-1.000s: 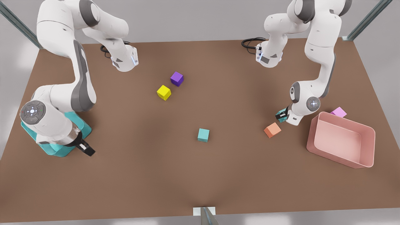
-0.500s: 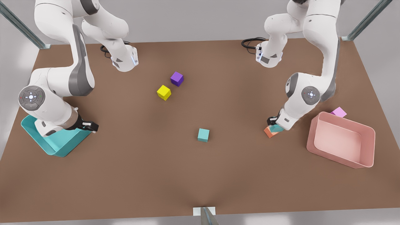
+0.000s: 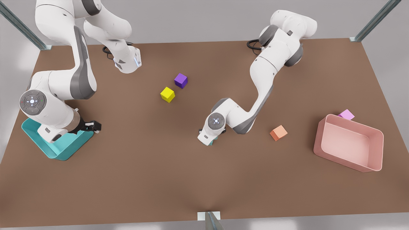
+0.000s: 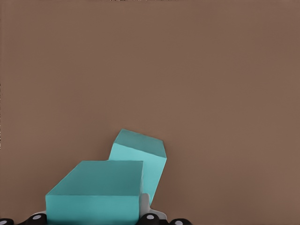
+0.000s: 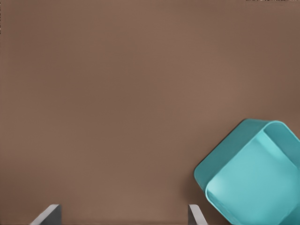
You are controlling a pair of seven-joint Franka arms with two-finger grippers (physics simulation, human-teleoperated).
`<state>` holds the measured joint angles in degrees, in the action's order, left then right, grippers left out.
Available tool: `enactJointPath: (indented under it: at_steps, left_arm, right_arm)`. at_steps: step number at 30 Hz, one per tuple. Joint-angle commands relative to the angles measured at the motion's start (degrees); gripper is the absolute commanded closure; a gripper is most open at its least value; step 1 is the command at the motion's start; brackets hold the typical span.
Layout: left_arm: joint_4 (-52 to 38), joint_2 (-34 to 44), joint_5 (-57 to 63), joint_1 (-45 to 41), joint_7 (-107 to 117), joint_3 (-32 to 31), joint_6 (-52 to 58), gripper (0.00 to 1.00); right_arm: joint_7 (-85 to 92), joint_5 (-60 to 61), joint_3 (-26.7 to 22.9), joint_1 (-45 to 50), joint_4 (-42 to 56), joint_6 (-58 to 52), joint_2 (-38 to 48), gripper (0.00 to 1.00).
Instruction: Stack the two blue cubes on top of each other
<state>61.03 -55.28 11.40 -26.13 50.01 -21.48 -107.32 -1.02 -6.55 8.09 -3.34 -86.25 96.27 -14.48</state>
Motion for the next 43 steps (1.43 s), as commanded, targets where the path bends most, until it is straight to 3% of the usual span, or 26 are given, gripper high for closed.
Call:
enactJointPath:
  at_steps: [1,11,12,13,28,29,30,32,35,36,37,38,43]
  left_arm:
    - [-0.4,-0.2,0.6,-0.1,22.4,0.0,0.8,0.31]
    - [-0.4,-0.6,0.6,-0.1,22.4,0.0,-3.7,0.31]
    - [-0.2,-0.8,0.6,-0.1,22.4,0.0,-3.7,0.2]
    - [-0.3,-1.1,0.6,-0.1,22.3,0.0,-3.8,0.0]
    - [0.2,3.2,0.5,0.9,22.8,-0.2,0.1,0.0]
    - [0.1,4.7,0.3,1.1,22.7,-0.3,2.9,0.0]
    - [-0.3,8.3,-0.6,2.3,22.1,-0.5,13.1,0.0]
    - [-0.3,18.9,-4.6,14.3,9.3,-1.7,28.3,0.0]
    - [-0.5,23.2,-4.3,29.0,-5.1,-1.8,34.3,0.0]
    - [4.1,28.7,-4.4,31.0,-18.6,0.1,33.5,0.0]
    - [20.7,40.4,-5.2,27.7,-41.8,10.2,27.5,0.0]
    - [23.1,42.0,-6.0,26.9,-45.6,12.5,27.3,0.0]
    - [23.0,42.9,-8.2,26.7,-45.7,12.5,27.0,0.0]
  right_arm:
    - [9.2,0.0,0.0,0.0,0.0,0.1,0.1,0.0]
    - [8.7,0.0,0.0,0.2,-0.3,0.2,0.1,0.0]
    - [8.7,0.0,0.0,0.2,-0.3,0.2,0.1,0.0]
    - [8.7,0.0,0.0,0.2,-0.4,0.2,0.1,0.0]
    - [8.6,0.0,0.1,0.2,-0.5,0.2,0.1,0.0]
    - [8.6,0.0,0.0,0.2,-0.5,0.2,0.1,0.0]
    - [8.7,0.0,0.1,0.1,-0.5,0.2,0.1,0.0]
    - [8.6,0.0,0.1,0.1,-0.9,0.2,0.4,0.0]
    - [8.7,0.0,0.1,0.1,-0.9,-0.5,1.9,0.0]
    - [8.6,0.1,0.1,0.1,-0.9,-0.5,1.9,0.0]
    - [8.6,0.0,0.1,0.2,-0.9,-0.4,1.9,0.0]
    - [8.6,0.0,0.0,0.2,-0.9,-0.4,1.9,0.0]
    - [7.9,0.1,0.1,0.3,-1.2,-0.4,1.8,0.0]
